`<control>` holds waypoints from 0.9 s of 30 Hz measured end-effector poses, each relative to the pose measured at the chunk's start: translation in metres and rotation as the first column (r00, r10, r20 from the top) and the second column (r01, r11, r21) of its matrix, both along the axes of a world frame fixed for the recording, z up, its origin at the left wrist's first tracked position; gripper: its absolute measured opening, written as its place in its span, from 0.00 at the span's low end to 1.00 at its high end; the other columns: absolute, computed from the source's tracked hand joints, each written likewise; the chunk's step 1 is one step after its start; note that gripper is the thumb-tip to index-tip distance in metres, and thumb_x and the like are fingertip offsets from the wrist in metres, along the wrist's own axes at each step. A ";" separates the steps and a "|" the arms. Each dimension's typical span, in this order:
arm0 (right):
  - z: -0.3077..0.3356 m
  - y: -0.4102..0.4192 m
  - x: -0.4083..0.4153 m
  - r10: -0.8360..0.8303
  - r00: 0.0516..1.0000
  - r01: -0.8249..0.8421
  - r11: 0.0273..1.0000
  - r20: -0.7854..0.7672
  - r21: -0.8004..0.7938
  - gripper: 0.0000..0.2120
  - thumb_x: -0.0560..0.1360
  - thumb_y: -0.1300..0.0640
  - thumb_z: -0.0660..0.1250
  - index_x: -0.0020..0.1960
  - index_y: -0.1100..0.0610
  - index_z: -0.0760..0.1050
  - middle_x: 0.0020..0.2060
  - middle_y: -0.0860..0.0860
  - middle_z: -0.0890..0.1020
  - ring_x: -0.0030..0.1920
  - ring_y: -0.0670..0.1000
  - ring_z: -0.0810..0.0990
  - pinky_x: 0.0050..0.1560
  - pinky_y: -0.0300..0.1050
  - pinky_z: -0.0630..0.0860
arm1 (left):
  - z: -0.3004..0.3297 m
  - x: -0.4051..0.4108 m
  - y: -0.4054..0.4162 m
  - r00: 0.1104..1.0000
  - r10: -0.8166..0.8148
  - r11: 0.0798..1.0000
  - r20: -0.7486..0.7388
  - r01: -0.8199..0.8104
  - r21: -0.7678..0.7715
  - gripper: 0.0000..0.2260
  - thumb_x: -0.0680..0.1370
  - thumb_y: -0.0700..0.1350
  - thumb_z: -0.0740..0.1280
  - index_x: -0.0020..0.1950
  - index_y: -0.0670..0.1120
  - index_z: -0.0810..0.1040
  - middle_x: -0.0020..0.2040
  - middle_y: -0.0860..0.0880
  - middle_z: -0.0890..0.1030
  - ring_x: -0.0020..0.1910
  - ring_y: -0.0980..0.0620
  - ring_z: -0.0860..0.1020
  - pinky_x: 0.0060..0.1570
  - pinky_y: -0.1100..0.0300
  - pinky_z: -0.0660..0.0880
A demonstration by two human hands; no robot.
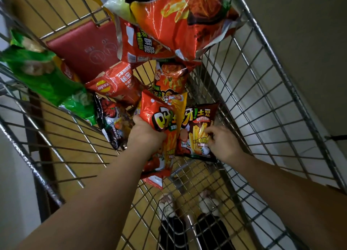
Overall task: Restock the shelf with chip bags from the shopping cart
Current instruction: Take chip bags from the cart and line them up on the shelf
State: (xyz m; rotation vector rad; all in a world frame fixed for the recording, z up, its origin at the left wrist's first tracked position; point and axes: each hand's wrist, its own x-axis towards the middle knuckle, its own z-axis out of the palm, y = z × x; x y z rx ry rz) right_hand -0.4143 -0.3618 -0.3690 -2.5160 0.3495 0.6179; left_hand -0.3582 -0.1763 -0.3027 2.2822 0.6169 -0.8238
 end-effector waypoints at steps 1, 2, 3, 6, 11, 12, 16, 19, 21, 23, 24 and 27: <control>-0.003 0.002 0.001 -0.091 0.995 0.092 0.995 -0.047 0.026 0.19 0.77 0.59 0.63 0.67 0.55 0.70 0.64 0.57 0.72 0.61 0.56 0.73 0.60 0.48 0.71 | -0.001 0.001 -0.001 1.000 0.012 1.000 0.008 -0.012 -0.010 0.35 0.73 0.46 0.72 0.71 0.43 0.55 0.64 0.40 0.73 0.62 0.38 0.73 0.57 0.49 0.71; -0.004 0.003 0.004 -0.178 0.981 0.183 0.981 -0.081 0.060 0.21 0.76 0.57 0.64 0.68 0.56 0.68 0.63 0.57 0.72 0.61 0.57 0.73 0.59 0.48 0.72 | -0.003 0.001 -0.003 1.000 0.023 1.000 0.016 -0.023 -0.019 0.34 0.73 0.46 0.72 0.71 0.42 0.55 0.63 0.40 0.73 0.61 0.39 0.73 0.56 0.49 0.72; -0.005 0.005 0.006 -0.258 0.960 0.269 0.957 -0.106 0.111 0.22 0.76 0.55 0.65 0.69 0.57 0.67 0.63 0.57 0.73 0.60 0.57 0.74 0.58 0.48 0.72 | -0.005 0.002 -0.004 0.999 0.031 0.999 0.019 -0.030 -0.024 0.34 0.73 0.46 0.72 0.71 0.42 0.55 0.63 0.40 0.73 0.61 0.39 0.73 0.56 0.49 0.72; -0.012 0.009 0.014 -0.476 0.856 0.516 0.806 -0.203 0.289 0.24 0.74 0.51 0.68 0.65 0.58 0.67 0.59 0.56 0.76 0.58 0.57 0.76 0.58 0.49 0.73 | -0.011 0.004 -0.009 0.998 0.053 0.998 0.020 -0.053 -0.038 0.34 0.74 0.47 0.72 0.71 0.42 0.55 0.65 0.40 0.72 0.63 0.39 0.72 0.58 0.49 0.71; -0.027 0.014 0.021 -0.607 0.711 0.703 0.600 -0.354 0.382 0.27 0.69 0.49 0.73 0.64 0.56 0.69 0.56 0.53 0.79 0.53 0.54 0.78 0.48 0.46 0.73 | -0.019 0.005 -0.011 0.996 0.087 0.992 0.029 -0.084 -0.092 0.36 0.72 0.47 0.73 0.72 0.43 0.54 0.65 0.41 0.71 0.64 0.39 0.72 0.61 0.49 0.70; -0.028 0.014 0.023 -0.609 0.694 0.720 0.577 -0.385 0.386 0.27 0.69 0.50 0.73 0.64 0.56 0.69 0.55 0.52 0.79 0.51 0.52 0.78 0.44 0.44 0.72 | -0.020 0.004 -0.010 0.996 0.080 0.992 0.034 -0.077 -0.099 0.36 0.72 0.46 0.73 0.71 0.43 0.54 0.65 0.41 0.72 0.64 0.40 0.72 0.61 0.50 0.70; -0.019 0.017 0.021 -0.550 0.646 0.763 0.495 -0.529 0.417 0.20 0.70 0.57 0.74 0.59 0.59 0.74 0.49 0.51 0.78 0.40 0.47 0.75 0.32 0.38 0.68 | -0.019 0.002 -0.008 0.996 0.069 0.993 0.058 -0.063 -0.104 0.35 0.72 0.44 0.73 0.72 0.44 0.55 0.64 0.42 0.72 0.63 0.41 0.72 0.60 0.51 0.70; -0.015 0.015 0.015 -0.544 0.717 0.696 0.580 -0.435 0.422 0.20 0.66 0.57 0.76 0.56 0.56 0.75 0.50 0.52 0.82 0.44 0.51 0.80 0.38 0.42 0.73 | -0.008 0.000 -0.005 0.994 0.065 0.996 0.084 -0.059 -0.068 0.37 0.72 0.45 0.74 0.72 0.44 0.55 0.65 0.41 0.72 0.64 0.40 0.72 0.61 0.49 0.70; -0.007 0.016 0.012 -0.542 0.768 0.640 0.635 -0.341 0.432 0.23 0.65 0.58 0.77 0.58 0.54 0.73 0.50 0.53 0.81 0.48 0.53 0.81 0.44 0.46 0.75 | 0.001 -0.003 -0.005 0.993 0.059 0.997 0.098 -0.054 -0.061 0.37 0.71 0.46 0.74 0.72 0.44 0.55 0.65 0.41 0.72 0.64 0.39 0.72 0.60 0.50 0.70; 0.004 0.017 0.010 -0.526 0.806 0.591 0.688 -0.271 0.421 0.29 0.64 0.56 0.77 0.61 0.54 0.70 0.51 0.53 0.81 0.50 0.54 0.80 0.50 0.50 0.77 | 0.013 -0.007 -0.004 0.993 0.059 0.996 0.104 -0.052 -0.069 0.37 0.71 0.46 0.75 0.72 0.44 0.55 0.64 0.41 0.72 0.63 0.39 0.72 0.59 0.50 0.70; 0.009 0.019 0.009 -0.512 0.825 0.563 0.718 -0.238 0.408 0.31 0.64 0.56 0.77 0.63 0.55 0.69 0.52 0.53 0.80 0.50 0.54 0.80 0.51 0.51 0.77 | 0.019 -0.010 -0.003 0.992 0.065 0.996 0.111 -0.057 -0.075 0.37 0.71 0.45 0.75 0.71 0.44 0.56 0.64 0.41 0.72 0.63 0.40 0.72 0.60 0.49 0.70; 0.030 0.022 0.006 -0.447 0.881 0.471 0.803 -0.153 0.366 0.35 0.63 0.54 0.78 0.66 0.54 0.67 0.55 0.53 0.79 0.53 0.54 0.79 0.53 0.49 0.76 | 0.040 -0.015 0.000 0.986 0.091 0.993 0.140 -0.079 -0.090 0.37 0.70 0.45 0.76 0.71 0.45 0.56 0.64 0.42 0.72 0.63 0.40 0.72 0.62 0.47 0.70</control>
